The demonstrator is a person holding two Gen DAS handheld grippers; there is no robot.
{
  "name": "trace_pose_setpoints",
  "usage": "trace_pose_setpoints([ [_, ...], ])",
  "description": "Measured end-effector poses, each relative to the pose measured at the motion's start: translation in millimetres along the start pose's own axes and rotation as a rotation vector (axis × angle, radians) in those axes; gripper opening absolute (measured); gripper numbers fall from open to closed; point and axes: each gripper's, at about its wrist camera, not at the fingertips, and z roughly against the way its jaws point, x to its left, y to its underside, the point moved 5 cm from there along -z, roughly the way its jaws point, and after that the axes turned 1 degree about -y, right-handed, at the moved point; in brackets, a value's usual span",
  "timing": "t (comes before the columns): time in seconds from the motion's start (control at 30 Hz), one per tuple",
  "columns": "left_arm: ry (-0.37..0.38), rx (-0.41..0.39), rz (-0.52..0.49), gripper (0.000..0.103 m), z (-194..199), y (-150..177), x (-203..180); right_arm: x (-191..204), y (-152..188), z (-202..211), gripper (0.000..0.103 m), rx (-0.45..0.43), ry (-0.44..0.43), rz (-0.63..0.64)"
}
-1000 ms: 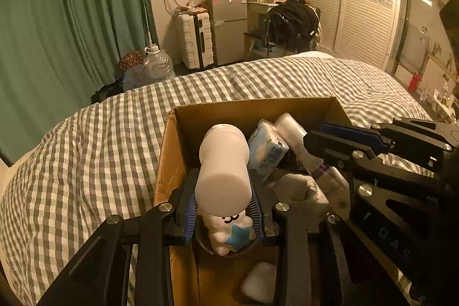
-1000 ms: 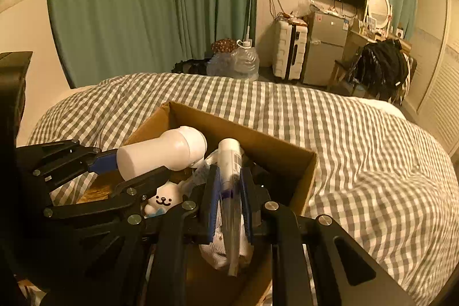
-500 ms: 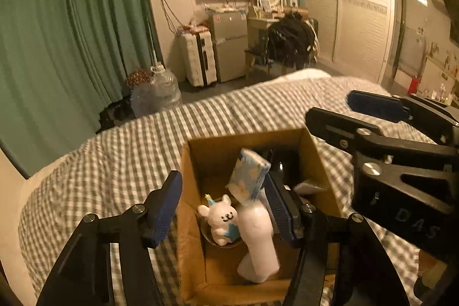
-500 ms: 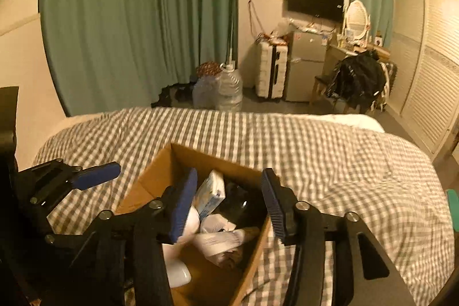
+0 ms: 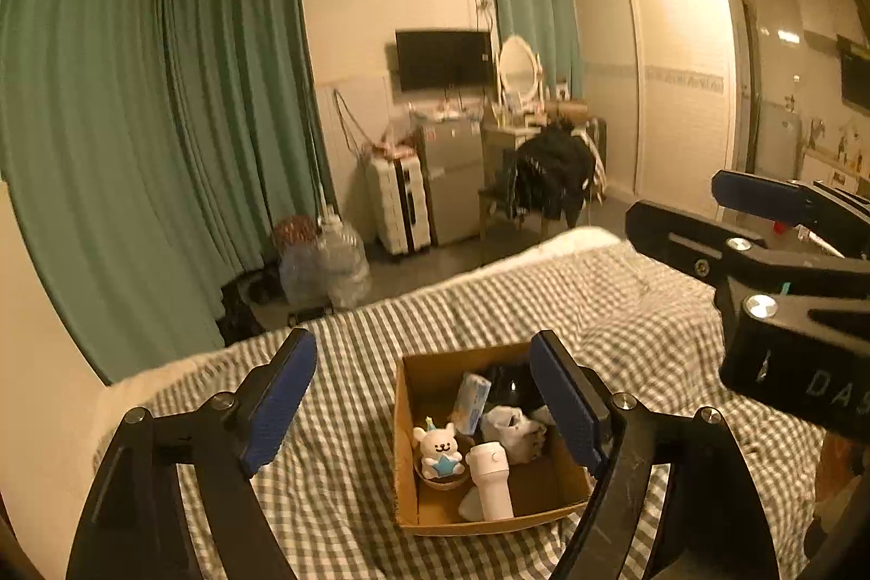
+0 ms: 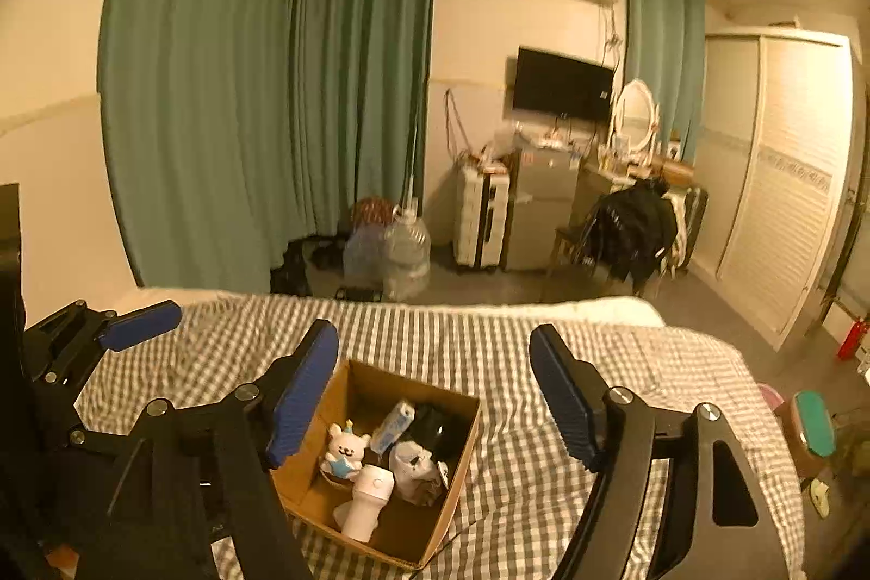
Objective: Organize objects
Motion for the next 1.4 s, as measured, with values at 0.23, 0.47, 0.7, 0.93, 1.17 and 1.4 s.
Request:
trace_pose_setpoints([
  [0.23,-0.012,-0.106,0.019,0.094,65,-18,13,15,-24,78,0.089,-0.096,0.026,0.009],
  [0.47,-0.003,-0.192,0.04,0.103,111,-10,24,16,-25,137,0.1,-0.226,0.065,-0.014],
  [0.7,-0.014,-0.243,0.058,0.103,131,31,28,12,32,151,0.102,-0.245,0.063,-0.055],
  [0.93,-0.077,-0.185,0.105,0.103,114,92,23,17,107,119,0.102,-0.167,0.106,-0.073],
  [1.17,-0.19,-0.116,0.115,0.103,83,170,20,15,165,93,0.102,-0.113,0.133,-0.086],
  [1.4,-0.191,0.016,0.149,0.103,42,227,23,21,220,66,0.102,-0.104,0.218,-0.056],
])
